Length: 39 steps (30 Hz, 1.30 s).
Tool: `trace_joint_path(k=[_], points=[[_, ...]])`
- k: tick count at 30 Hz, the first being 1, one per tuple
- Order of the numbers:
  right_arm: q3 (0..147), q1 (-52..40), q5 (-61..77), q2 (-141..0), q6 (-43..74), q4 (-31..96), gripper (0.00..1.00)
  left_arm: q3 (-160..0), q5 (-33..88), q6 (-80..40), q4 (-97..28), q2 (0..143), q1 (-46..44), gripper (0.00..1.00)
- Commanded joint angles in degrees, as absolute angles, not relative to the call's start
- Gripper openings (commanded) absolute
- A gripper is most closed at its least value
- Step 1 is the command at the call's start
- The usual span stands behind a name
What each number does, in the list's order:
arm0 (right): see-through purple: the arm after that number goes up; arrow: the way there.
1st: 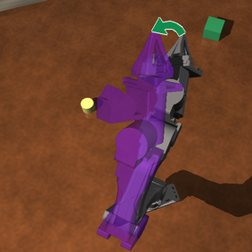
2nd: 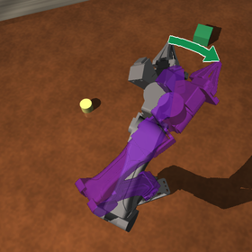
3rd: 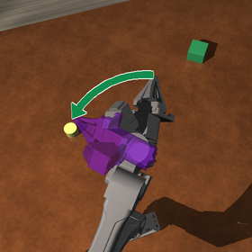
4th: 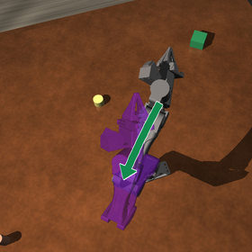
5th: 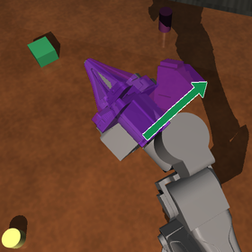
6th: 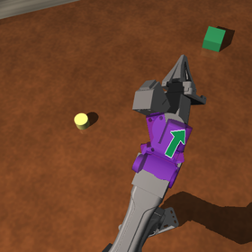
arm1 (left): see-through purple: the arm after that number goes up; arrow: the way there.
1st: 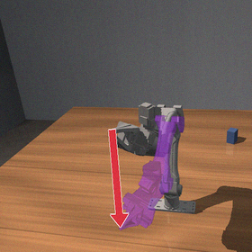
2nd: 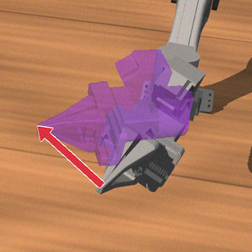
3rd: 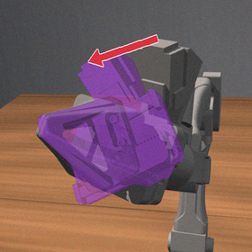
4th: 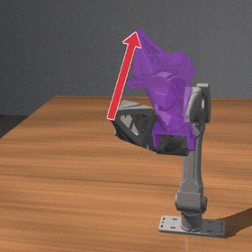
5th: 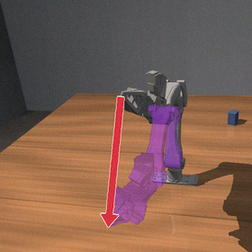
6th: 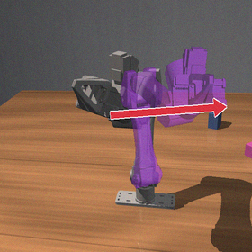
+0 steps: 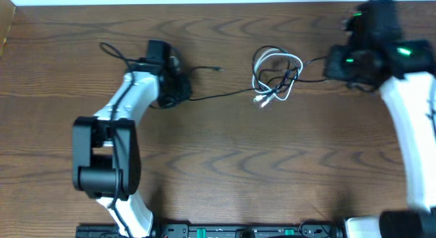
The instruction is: Untangle cables
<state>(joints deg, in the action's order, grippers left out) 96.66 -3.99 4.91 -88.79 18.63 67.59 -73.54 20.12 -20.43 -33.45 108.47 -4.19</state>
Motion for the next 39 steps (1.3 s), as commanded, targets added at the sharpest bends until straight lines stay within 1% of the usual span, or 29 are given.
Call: trace_joint_path(k=[1, 3, 7, 13, 16, 19, 21, 23, 24, 25, 26, 27, 29, 30, 31, 32, 38, 39], points=[[97.49, 0.19, 6.68, -85.80, 15.99, 69.04, 0.01, -73.03, 14.04, -16.08, -34.50, 102.24, 0.43, 0.07], [97.49, 2.35, 6.85, -84.49, 15.73, 70.63, 0.01, -73.03, 11.33, -15.94, -34.68, 100.05, 3.49, 0.08], [97.49, 6.68, 8.14, -83.11, 13.72, 72.03, 0.01, -73.03, 11.60, -14.59, -35.66, 97.41, 9.10, 0.07], [97.43, 12.45, 9.02, -86.54, 13.21, 72.73, 0.01, -73.03, 10.11, -10.63, -39.59, 96.55, 11.79, 0.08], [97.43, 12.25, 12.36, -90.19, 11.57, 73.49, 0.01, -73.03, 10.09, -9.65, -40.75, 96.55, 11.73, 0.07], [97.38, 9.47, 21.30, -94.85, 4.32, 74.63, 0.01, -73.01, 14.61, -9.50, -41.43, 96.55, 10.26, 0.07], [97.38, 6.98, 23.11, -97.62, 2.13, 74.63, 0.04, -73.01, 19.57, -7.16, -41.32, 96.55, 8.14, 0.07], [97.38, 4.51, 23.11, -99.98, 2.02, 74.56, 0.09, -73.01, 22.20, -6.55, -41.52, 96.55, 5.58, 0.08], [97.38, 3.42, 23.09, -100.92, 1.54, 74.56, 0.16, -73.01, 22.87, -6.17, -41.60, 96.55, 4.21, 0.08], [97.38, 2.46, 23.09, -101.75, 0.99, 74.54, 0.24, -73.01, 23.46, -5.72, -41.74, 96.55, 2.76, 0.07], [97.38, 1.63, 22.81, -102.39, 0.73, 74.48, 0.35, -73.01, 23.59, -5.58, -41.78, 96.55, 1.43, 0.10], [97.38, 0.95, 22.50, -102.89, 0.75, 74.32, 0.45, -73.01, 23.59, -5.56, -41.93, 96.55, 0.08, 0.23], [97.38, -0.08, 22.46, -103.31, 0.73, 73.58, 0.63, -73.01, 23.59, -5.56, -41.85, 96.55, -2.63, 0.44], [97.38, -0.49, 22.39, -103.31, 0.71, 72.99, 0.67, -73.01, 23.59, -5.58, -41.50, 96.55, -4.05, 0.54], [97.38, -0.89, 22.41, -103.28, 0.75, 72.16, 0.71, -73.01, 23.57, -5.58, -40.69, 96.55, -5.98, 0.61], [97.38, -1.10, 22.46, -103.26, 0.75, 71.59, 0.71, -73.01, 23.57, -5.56, -39.94, 96.55, -7.18, 0.63], [97.38, -1.50, 22.31, -103.26, 0.78, 70.11, 0.72, -73.01, 23.57, -5.67, -29.54, 97.21, -13.85, 0.88], [97.38, -1.50, 21.91, -103.26, 0.78, 70.02, 0.72, -73.01, 23.57, -5.65, -27.51, 97.82, -14.74, 0.91]])
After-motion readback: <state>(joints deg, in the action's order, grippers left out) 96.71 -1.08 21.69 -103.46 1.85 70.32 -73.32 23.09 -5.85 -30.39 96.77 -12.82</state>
